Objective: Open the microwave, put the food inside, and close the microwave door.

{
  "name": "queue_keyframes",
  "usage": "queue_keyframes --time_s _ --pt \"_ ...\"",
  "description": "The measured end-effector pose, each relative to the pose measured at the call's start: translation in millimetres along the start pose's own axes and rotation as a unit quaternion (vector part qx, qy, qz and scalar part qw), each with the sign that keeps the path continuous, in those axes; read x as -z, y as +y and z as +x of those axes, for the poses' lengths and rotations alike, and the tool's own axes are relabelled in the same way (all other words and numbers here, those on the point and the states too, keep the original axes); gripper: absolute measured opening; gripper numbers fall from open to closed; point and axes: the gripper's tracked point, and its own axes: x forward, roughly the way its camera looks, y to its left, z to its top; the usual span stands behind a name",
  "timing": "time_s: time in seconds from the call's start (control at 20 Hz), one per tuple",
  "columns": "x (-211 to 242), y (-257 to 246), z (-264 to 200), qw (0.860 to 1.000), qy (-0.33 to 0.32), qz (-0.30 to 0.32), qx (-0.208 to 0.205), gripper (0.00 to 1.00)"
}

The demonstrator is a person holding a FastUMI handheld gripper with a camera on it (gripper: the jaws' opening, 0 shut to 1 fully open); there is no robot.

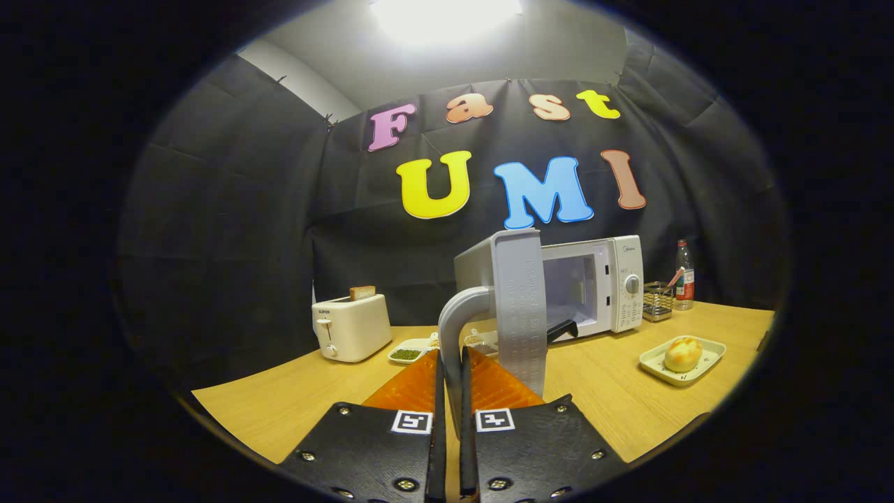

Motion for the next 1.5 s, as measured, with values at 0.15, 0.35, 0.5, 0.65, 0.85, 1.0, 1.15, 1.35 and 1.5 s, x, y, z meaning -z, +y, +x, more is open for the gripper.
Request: queue_keyframes --time_s 0.15,0.35,0.5,0.65,0.85,1.0,1.15,1.35,1.5 --pt "6.9 20.1 -12.3 1.0 -0.003 -0.014 -0.024 0.08" --pt "0.8 17.1 -29.8 0.998 -0.007 -0.005 -0.055 0.08" --pt "-3.9 5.9 -31.8 0.996 0.025 0.017 -0.088 0.08" --pt "-18.6 -30.2 -33.0 0.994 0.058 -0.009 -0.091 0.08" --pt "-1.0 -75.5 -30.6 0.982 0.142 -0.056 -0.114 0.17" --pt "-2.2 -136.9 -27.2 0.981 0.141 -0.112 -0.068 0.72" --pt "5.4 -197.8 -25.6 0.981 0.136 -0.137 0.007 0.97" --pt "20.2 -268.1 -18.1 0.977 0.175 -0.099 0.077 0.97" --pt "32.1 -308.4 -8.7 0.971 0.205 -0.05 0.111 0.97"
